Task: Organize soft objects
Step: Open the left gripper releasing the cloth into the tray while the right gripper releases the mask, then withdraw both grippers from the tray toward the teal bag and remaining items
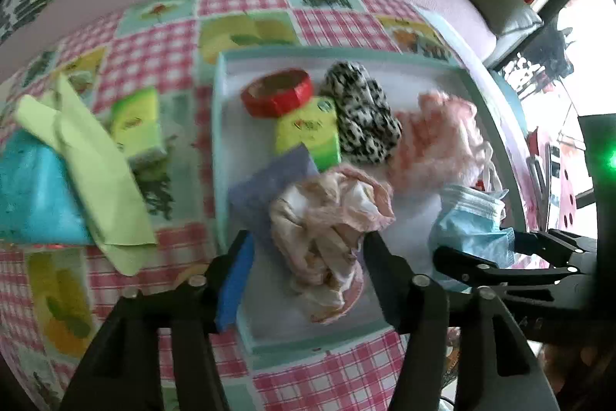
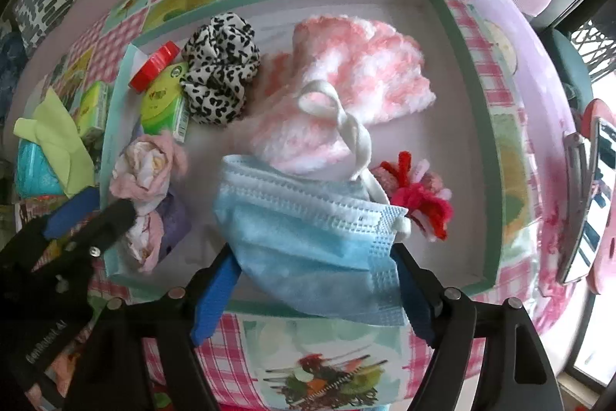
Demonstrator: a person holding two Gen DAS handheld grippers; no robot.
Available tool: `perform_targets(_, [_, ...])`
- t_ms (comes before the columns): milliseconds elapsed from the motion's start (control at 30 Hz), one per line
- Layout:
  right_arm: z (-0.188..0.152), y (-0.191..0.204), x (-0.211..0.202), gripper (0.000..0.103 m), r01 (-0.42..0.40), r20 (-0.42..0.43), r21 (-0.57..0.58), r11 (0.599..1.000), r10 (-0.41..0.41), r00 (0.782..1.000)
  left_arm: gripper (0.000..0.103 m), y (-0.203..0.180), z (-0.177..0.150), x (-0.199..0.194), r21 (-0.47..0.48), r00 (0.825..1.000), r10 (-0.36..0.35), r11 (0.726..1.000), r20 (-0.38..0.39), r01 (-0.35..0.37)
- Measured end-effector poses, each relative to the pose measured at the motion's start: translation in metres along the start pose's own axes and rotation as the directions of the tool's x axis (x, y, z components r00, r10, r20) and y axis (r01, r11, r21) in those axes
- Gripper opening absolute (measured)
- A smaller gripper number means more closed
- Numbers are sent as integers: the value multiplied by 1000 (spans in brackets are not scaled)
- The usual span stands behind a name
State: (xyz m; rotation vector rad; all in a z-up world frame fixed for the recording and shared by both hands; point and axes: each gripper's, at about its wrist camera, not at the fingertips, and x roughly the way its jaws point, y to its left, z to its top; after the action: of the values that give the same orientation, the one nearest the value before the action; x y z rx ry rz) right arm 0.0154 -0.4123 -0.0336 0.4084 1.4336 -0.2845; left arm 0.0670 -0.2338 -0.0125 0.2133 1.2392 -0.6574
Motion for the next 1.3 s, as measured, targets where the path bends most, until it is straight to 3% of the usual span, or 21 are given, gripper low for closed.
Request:
perform_targets(233, [3,4,-21,82,15,20,-26,1000,-15,1000,63,19,-1,-23,-24,996,79,997,48,-77])
perform_targets(367, [1,14,-29,100,32,39,-44,999,-30,999,63,27,-3,-30,-29,990,117,993,77,-115])
perform_targets(533, [1,17,-32,103,33,46,-37,999,-32,998,76,36,-8,-38,-38,983,147,989,109,-143])
perform_targets(733, [0,23,-30,103,48,40,-42,998,-46,998,86,49,-14,-45,-69,973,185,982,135,-177])
perform_targets(1133, [0,61,-35,103,28,44,-100,995,-24,999,86,72,-20,-81,-91,955,197,979,221,-181])
perform_targets(1300, [8,84,-49,103,7,108,-121,993,6,994,86,97,-15,-110,-134,939,209,975,273,-177])
